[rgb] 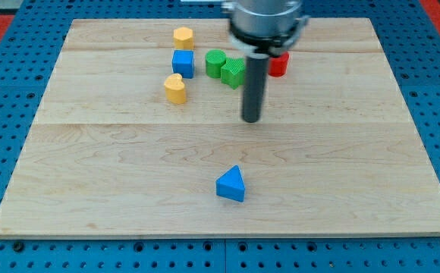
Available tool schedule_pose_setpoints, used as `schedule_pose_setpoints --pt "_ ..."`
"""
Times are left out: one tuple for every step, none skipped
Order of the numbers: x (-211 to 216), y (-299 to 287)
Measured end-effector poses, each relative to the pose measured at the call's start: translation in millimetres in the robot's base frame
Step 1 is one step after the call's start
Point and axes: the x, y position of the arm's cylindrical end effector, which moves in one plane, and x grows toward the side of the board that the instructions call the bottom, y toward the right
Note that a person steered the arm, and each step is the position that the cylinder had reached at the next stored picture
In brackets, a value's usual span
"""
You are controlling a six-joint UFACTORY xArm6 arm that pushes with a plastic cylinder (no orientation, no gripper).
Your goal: Push the yellow heart in between green circle and blue cube
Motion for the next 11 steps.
schedule_pose_setpoints --pt "-1.6 -70.9" --pt "-18.7 -121.9" --pt "-31.5 -103.0" --pt "-44.7 -98.4" --pt "-60.4 -96.9" --pt "-72.4 -81.1" --pt "-89.7 -72.2" --pt "-109.0 -66.3" --pt "-89.3 -66.1" --pt "-25.4 -56.1" --pt "-14.4 -19.1"
